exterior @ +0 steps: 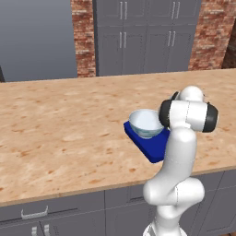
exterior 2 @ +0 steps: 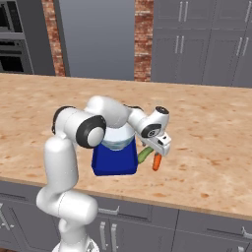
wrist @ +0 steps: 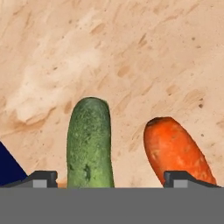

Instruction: Place the two vegetables and bowl onto the tray for setting up a vegetable dip station.

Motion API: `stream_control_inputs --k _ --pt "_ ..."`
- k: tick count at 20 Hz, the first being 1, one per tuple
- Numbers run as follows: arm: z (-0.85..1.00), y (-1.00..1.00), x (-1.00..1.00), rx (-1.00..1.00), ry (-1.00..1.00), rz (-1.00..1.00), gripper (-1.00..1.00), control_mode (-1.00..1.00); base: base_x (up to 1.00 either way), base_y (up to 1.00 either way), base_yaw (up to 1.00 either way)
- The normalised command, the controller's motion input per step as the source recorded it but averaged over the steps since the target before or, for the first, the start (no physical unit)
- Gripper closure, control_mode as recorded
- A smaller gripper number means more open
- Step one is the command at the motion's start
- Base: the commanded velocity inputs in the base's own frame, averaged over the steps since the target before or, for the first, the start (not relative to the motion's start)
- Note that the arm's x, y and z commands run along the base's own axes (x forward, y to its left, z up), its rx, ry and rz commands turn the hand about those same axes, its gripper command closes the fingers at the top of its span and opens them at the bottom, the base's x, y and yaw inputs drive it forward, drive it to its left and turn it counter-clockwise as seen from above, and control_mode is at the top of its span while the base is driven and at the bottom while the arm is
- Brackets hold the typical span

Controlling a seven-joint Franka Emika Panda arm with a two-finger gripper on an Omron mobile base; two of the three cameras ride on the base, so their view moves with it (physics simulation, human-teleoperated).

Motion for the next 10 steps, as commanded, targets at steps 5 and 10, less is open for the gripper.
stream_control_inputs --k 5,10 --pt "-0.25 0.01 0.05 0.0 0.0 -0.1 -1.0 -1.0 0.0 0.0 0.0" --pt "-0.34 0.24 0.04 -0.01 0.03 -0.09 -1.0 -1.0 0.0 0.0 0.0"
